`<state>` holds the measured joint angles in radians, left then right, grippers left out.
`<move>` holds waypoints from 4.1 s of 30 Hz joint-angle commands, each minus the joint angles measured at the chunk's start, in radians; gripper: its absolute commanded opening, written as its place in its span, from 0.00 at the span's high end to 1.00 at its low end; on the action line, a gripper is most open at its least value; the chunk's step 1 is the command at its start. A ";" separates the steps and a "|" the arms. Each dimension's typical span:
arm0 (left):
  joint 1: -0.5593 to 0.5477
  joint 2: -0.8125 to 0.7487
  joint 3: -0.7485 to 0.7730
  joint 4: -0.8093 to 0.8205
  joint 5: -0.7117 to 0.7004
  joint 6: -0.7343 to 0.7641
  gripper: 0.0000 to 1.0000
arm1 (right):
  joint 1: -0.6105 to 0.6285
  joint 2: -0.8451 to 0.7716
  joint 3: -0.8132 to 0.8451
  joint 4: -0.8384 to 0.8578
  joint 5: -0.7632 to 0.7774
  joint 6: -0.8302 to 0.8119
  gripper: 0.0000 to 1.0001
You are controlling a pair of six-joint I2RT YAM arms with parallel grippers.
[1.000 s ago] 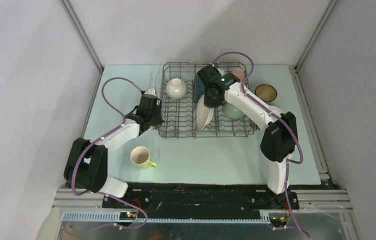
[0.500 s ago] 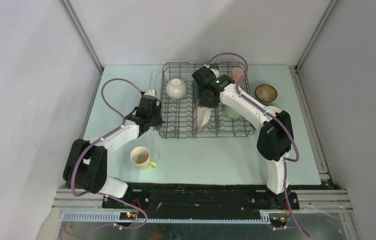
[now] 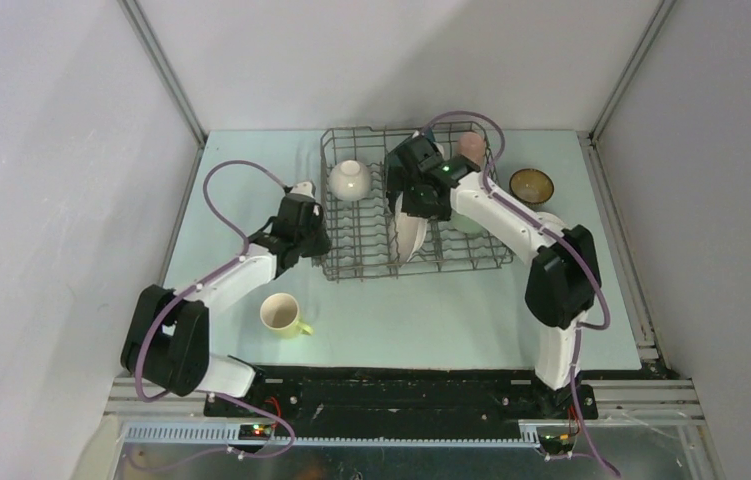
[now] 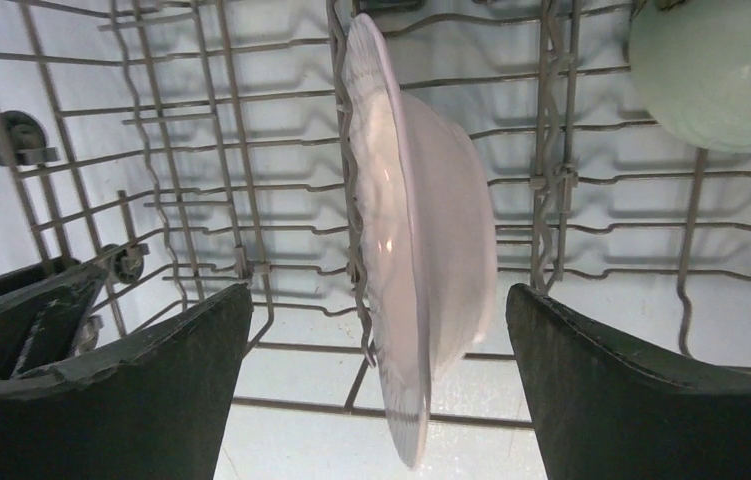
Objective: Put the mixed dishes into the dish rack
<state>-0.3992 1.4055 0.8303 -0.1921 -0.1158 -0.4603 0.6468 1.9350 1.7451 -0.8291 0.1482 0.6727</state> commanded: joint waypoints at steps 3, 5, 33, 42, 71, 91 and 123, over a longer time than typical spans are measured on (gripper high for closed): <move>-0.011 -0.091 0.070 -0.068 -0.052 -0.013 0.34 | -0.006 -0.182 -0.064 0.062 0.048 -0.105 0.01; -0.012 -0.128 0.095 -0.114 -0.097 -0.005 0.23 | -0.014 -0.233 -0.116 0.106 0.054 -0.132 0.01; -0.296 -0.491 -0.129 -0.605 -0.259 -0.294 0.24 | -0.033 -0.794 -0.717 0.416 -0.024 -0.177 0.00; -0.295 -0.478 -0.224 -0.478 -0.279 -0.338 0.46 | -0.032 -0.814 -0.735 0.379 -0.020 -0.169 0.01; -0.296 -0.992 -0.034 -0.304 -0.332 -0.156 1.00 | -0.040 -0.848 -0.769 0.498 -0.390 -0.204 0.00; -0.296 -0.837 -0.222 0.473 -0.093 0.159 1.00 | 0.009 -0.875 -0.837 0.721 -0.626 -0.108 0.00; -0.296 -0.611 -0.390 1.330 0.264 -0.020 1.00 | 0.074 -0.614 -0.840 1.376 -0.822 0.382 0.29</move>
<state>-0.6918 0.7994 0.4091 0.9463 0.1131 -0.4263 0.7109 1.2877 0.8757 0.4248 -0.6548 0.9775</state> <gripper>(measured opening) 0.080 0.749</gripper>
